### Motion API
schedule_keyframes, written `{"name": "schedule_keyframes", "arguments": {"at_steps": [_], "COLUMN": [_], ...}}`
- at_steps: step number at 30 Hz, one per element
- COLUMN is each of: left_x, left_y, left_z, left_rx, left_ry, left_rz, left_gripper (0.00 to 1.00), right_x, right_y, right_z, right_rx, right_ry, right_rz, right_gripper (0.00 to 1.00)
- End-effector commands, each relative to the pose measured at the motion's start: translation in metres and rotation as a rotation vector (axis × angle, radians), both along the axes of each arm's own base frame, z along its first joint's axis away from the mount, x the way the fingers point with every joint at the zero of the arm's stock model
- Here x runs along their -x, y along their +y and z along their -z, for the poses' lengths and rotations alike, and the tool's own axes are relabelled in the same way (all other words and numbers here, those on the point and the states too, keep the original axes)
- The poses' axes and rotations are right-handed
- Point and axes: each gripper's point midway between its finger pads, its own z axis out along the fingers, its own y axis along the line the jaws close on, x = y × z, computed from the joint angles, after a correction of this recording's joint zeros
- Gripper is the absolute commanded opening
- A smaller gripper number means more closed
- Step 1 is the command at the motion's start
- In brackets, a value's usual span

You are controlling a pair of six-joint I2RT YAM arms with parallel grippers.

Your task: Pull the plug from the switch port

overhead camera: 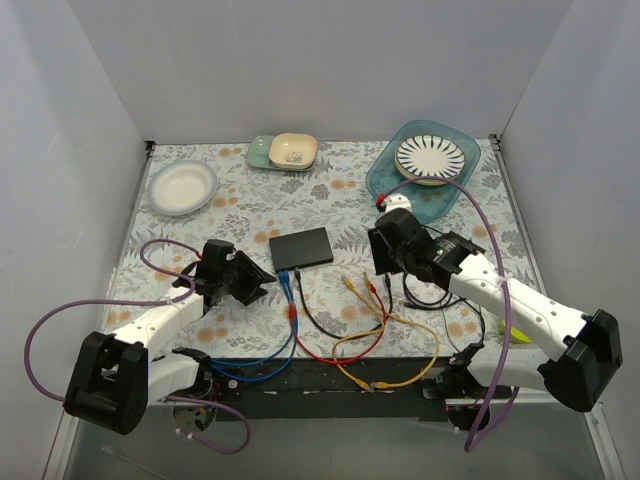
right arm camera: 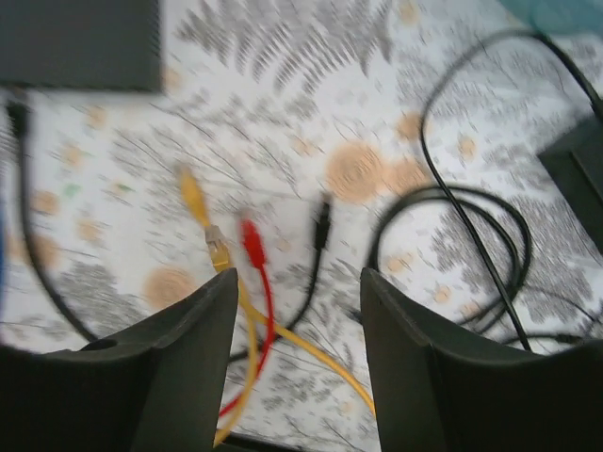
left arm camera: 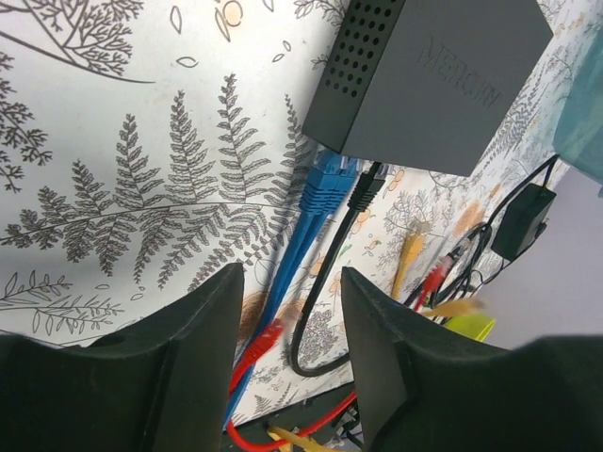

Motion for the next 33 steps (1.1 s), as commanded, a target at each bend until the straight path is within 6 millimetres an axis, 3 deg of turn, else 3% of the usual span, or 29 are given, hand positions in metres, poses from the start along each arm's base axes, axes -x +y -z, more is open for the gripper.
{"name": "schedule_keyframes", "arguments": {"at_steps": [1,3,6,8,9,11,12,14,16,17,19,20,21,23,25,26,28,33], "left_x": [-0.011,-0.01,-0.011,-0.008,-0.009,-0.006,-0.005,-0.007,-0.009,-0.01,-0.01,-0.01,-0.011,-0.01,-0.01,-0.011,-0.014,-0.022], "left_y": [-0.004,-0.009,-0.013,-0.015,-0.015,-0.016,-0.015,-0.015,-0.014,-0.013,-0.012,-0.014,-0.015,-0.015,-0.018,-0.018,-0.019,-0.021], "left_z": [-0.011,-0.012,-0.008,0.0,0.001,0.008,0.012,0.013,0.012,0.012,0.015,0.016,0.016,0.023,0.027,0.028,0.028,0.03], "left_rx": [0.038,0.069,0.108,0.121,0.127,0.134,0.133,0.137,0.14,0.137,0.129,0.13,0.128,0.123,0.127,0.129,0.133,0.131], "left_ry": [-0.052,-0.053,-0.052,-0.035,-0.04,-0.022,-0.009,-0.028,-0.047,-0.05,-0.046,-0.04,-0.039,-0.014,-0.001,0.001,-0.002,-0.006], "left_rz": [-0.007,0.003,-0.007,-0.012,-0.013,-0.015,-0.017,-0.028,-0.036,-0.045,-0.043,-0.034,-0.025,-0.019,-0.01,-0.012,-0.015,-0.012], "left_gripper": [0.45,0.45,0.45,0.44,0.44,0.44,0.43,0.43,0.43,0.43,0.42,0.42,0.42,0.41,0.41,0.41,0.42,0.43], "right_x": [-0.032,-0.037,-0.049,-0.057,-0.063,-0.078,-0.081,-0.098,-0.114,-0.123,-0.141,-0.154,-0.162,-0.182,-0.192,-0.191,-0.2,-0.19], "right_y": [0.076,0.109,0.14,0.153,0.159,0.169,0.176,0.183,0.183,0.19,0.189,0.196,0.199,0.209,0.219,0.225,0.229,0.23], "right_z": [-0.042,-0.037,-0.026,-0.022,-0.003,-0.005,0.009,0.006,0.015,0.008,0.021,0.007,0.024,0.03,0.037,0.057,0.063,0.102], "right_rx": [-0.243,-0.322,-0.378,-0.39,-0.369,-0.391,-0.395,-0.437,-0.461,-0.494,-0.505,-0.532,-0.521,-0.529,-0.554,-0.557,-0.59,-0.635], "right_ry": [-0.063,-0.021,0.015,0.032,0.07,0.078,0.117,0.091,0.098,0.079,0.097,0.076,0.102,0.117,0.143,0.194,0.21,0.315], "right_rz": [-0.117,-0.182,-0.222,-0.238,-0.234,-0.23,-0.233,-0.221,-0.176,-0.174,-0.129,-0.131,-0.119,-0.114,-0.129,-0.136,-0.111,-0.091], "right_gripper": [0.62,0.59,0.54,0.49,0.47,0.39,0.36,0.31,0.27,0.25,0.24,0.23,0.23,0.22,0.24,0.25,0.25,0.26]}}
